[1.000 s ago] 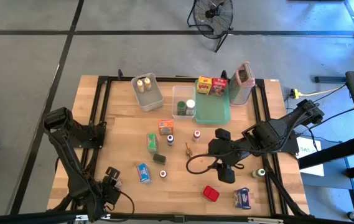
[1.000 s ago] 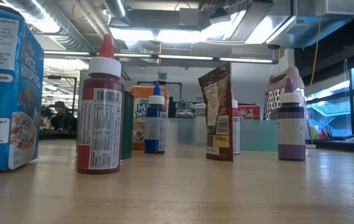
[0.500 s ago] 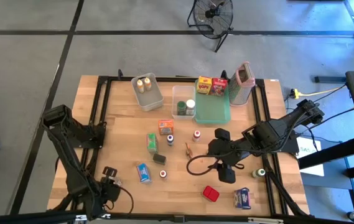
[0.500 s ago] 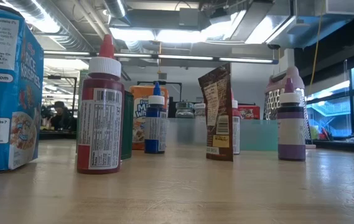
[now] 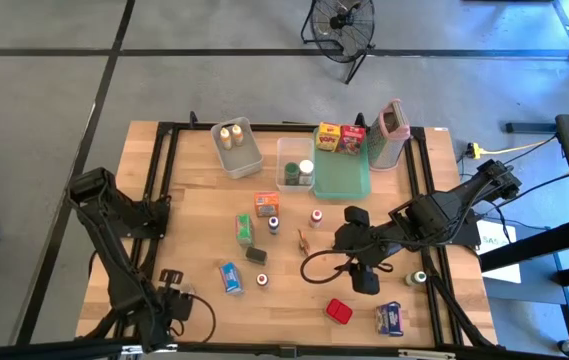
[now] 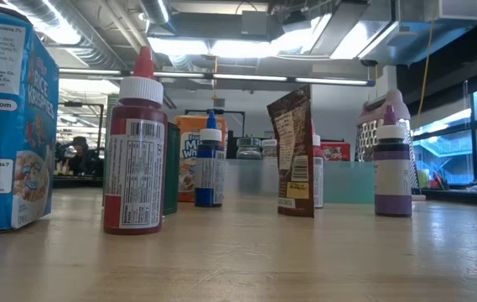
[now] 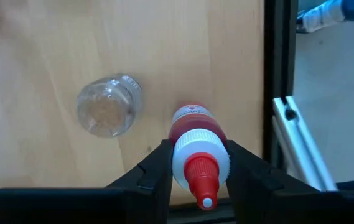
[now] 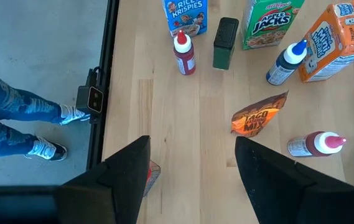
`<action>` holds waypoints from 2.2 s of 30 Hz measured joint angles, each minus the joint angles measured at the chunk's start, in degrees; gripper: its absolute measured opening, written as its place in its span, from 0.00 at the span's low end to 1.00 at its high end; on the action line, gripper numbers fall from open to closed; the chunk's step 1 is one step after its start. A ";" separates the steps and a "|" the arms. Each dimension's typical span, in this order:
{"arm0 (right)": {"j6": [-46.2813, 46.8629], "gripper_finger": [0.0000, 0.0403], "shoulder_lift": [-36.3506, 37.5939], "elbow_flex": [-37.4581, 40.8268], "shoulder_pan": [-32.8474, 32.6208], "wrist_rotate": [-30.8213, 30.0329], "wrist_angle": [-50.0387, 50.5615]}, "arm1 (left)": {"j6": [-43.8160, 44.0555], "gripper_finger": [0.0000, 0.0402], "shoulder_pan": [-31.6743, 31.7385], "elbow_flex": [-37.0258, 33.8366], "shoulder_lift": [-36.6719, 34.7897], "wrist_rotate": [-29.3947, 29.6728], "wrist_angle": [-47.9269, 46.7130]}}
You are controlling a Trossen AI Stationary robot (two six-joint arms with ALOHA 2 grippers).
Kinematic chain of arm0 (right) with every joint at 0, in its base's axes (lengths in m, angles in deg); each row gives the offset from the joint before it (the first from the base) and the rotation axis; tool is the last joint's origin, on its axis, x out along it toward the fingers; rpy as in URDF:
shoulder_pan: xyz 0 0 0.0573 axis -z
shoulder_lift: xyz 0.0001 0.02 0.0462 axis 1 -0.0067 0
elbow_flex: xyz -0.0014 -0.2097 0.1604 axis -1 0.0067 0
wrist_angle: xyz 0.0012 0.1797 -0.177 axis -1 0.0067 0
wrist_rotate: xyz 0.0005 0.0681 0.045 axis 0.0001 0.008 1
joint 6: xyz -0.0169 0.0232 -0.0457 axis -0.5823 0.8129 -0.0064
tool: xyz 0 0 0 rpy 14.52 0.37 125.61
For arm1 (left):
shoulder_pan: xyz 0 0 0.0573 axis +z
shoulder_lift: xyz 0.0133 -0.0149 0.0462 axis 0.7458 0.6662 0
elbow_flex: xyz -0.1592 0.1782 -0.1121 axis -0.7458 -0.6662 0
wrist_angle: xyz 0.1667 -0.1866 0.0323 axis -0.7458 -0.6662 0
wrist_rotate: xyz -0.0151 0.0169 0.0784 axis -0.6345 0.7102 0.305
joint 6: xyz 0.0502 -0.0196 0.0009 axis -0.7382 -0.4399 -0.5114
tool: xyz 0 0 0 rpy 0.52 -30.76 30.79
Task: Pick & Place Kitchen Items
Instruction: Put the red food coloring bottle into the gray bin
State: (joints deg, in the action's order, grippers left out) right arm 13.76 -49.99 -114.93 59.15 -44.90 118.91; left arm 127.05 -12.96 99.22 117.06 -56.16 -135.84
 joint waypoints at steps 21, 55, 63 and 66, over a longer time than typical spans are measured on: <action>4.24 0.59 0.00 0.00 -11.94 0.04 -0.42 | 0.08 0.28 13.96 25.09 -5.04 1.83 -19.74; -1.20 0.59 4.01 0.00 -14.99 -16.61 4.20 | -72.20 0.28 73.17 38.14 -4.71 4.13 -32.69; -1.69 0.59 5.23 -0.04 -9.17 -16.61 5.72 | -97.76 0.28 87.56 34.07 -4.71 -4.19 -29.32; -1.88 0.59 5.44 -0.04 -7.22 -16.61 6.06 | -103.71 0.28 91.42 31.12 -4.23 -6.39 -26.86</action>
State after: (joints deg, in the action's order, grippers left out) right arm 11.88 -44.55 -114.97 51.93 -61.51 124.97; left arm 23.35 78.46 130.33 112.83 -62.55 -162.70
